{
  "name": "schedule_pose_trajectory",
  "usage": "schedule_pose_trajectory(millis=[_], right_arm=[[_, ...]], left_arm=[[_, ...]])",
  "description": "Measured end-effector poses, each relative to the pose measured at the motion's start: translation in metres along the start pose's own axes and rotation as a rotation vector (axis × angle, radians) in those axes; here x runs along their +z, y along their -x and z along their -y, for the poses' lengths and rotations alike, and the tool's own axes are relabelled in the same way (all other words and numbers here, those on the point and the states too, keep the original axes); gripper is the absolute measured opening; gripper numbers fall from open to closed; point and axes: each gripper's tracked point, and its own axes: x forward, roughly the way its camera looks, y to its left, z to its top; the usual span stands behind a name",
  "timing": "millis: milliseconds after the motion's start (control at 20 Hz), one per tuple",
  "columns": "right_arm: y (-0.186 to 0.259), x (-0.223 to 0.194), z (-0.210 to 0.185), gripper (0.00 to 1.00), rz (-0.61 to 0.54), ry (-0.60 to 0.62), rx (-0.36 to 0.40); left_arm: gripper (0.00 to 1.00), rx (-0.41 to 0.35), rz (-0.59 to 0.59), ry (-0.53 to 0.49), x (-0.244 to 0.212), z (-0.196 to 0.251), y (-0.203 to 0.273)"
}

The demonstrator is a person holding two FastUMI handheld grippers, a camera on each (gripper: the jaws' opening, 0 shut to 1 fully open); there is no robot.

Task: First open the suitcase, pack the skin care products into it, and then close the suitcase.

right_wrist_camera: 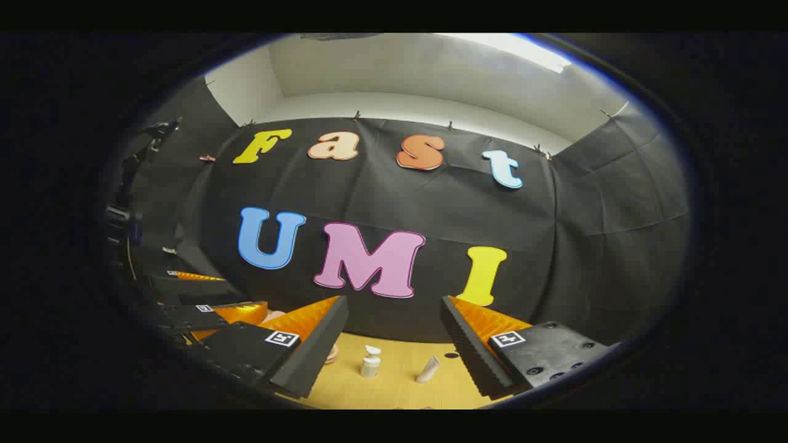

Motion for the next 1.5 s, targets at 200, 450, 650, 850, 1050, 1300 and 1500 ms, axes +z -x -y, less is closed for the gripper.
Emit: schedule_pose_trajectory(millis=[200,450,650,850,1050,1300,1500], right_arm=[[0.001,0.001,0.001,0.97,0.009,0.024,-0.012],[0.002,0.005,0.004,0.97,0.024,0.016,-0.027],[0.003,0.002,0.002,0.96,0.013,0.011,-0.020],[0.003,-0.001,-0.002,0.96,0.006,0.012,-0.006],[0.005,-0.002,-0.002,0.96,0.001,0.015,0.000],[0.002,-0.010,0.009,0.96,-0.015,0.024,-0.018],[0.000,-0.022,0.026,0.97,-0.039,0.020,-0.044]], left_arm=[[0.99,-0.010,-0.002,0.010,-0.002,-0.001,0.001],[0.99,0.006,0.013,0.021,0.003,-0.007,0.000],[0.99,0.027,0.011,0.046,0.002,-0.011,0.003],[0.99,0.040,0.011,0.044,0.002,-0.013,0.007],[0.99,0.039,0.011,0.035,0.003,-0.011,0.008],[0.99,0.004,-0.033,0.022,-0.016,-0.003,-0.002],[0.99,-0.040,-0.094,-0.032,-0.041,0.003,-0.022]])
